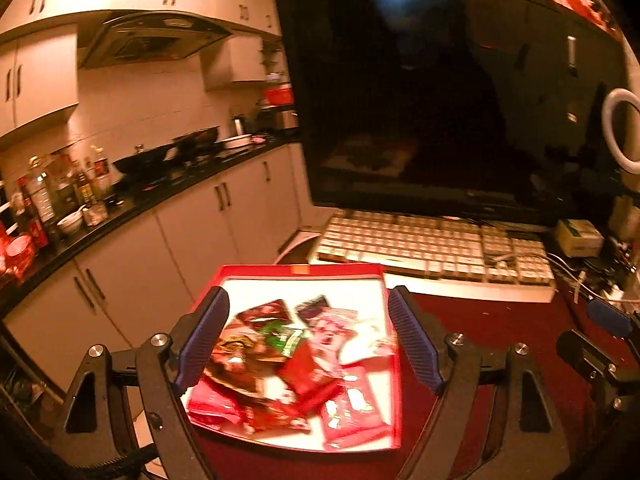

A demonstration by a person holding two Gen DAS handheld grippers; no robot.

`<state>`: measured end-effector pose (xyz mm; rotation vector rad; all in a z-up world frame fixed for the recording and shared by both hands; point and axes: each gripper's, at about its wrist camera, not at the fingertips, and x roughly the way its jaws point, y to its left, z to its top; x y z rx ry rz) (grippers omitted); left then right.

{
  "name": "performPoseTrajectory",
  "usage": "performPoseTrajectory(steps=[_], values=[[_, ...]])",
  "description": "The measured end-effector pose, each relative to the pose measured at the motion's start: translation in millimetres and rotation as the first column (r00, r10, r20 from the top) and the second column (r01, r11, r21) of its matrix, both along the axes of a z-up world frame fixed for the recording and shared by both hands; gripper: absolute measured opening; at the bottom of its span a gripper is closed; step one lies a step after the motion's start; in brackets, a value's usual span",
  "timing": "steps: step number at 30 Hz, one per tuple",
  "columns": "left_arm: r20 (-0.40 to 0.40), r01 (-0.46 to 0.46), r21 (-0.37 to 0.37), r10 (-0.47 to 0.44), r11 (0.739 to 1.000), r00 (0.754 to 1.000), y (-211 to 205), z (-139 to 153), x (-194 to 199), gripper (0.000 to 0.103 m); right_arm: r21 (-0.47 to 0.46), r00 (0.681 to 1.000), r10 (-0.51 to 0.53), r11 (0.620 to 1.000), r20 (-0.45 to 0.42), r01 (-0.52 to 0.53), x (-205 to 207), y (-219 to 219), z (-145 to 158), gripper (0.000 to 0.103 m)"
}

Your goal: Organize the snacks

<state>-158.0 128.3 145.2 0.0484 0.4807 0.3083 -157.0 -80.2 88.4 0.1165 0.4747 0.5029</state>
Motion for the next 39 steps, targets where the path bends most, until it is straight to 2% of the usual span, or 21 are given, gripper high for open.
performPoseTrajectory(steps=[6, 16, 21, 32, 39], values=[[0.004, 0.034, 0.005, -0.034, 0.999, 0.999, -14.5, -2.5, -5.9, 0.082, -0.003, 0.998, -0.062, 0.998, 0.016, 0.062, -14.6, -19.0, -1.0, 0.083], [-0.006, 0.017, 0.016, -0.017, 1.000, 1.000, -10.2, -11.0, -16.8, 0.082, 0.007, 0.999, -0.030, 1.000, 0.043, 0.030, -28.7, 1.7, -5.1, 0.083], [-0.022, 0.004, 0.024, -0.003, 1.000, 1.000, -0.2, -18.7, -21.0, 0.082, 0.028, 1.000, -0.011, 1.000, 0.023, 0.011, -29.3, 11.0, -7.9, 0.083], [-0.047, -0.055, 0.045, 0.058, 0.997, 0.997, 21.1, -34.4, -28.4, 0.082, 0.001, 0.999, 0.039, 0.999, 0.010, -0.039, -30.8, 39.7, -13.4, 0.083], [-0.076, -0.082, -0.007, 0.082, 0.997, 0.994, 31.5, -39.6, -31.7, 0.082, 0.000, 0.999, 0.052, 0.999, -0.004, -0.052, -26.4, 45.6, -16.8, 0.083]])
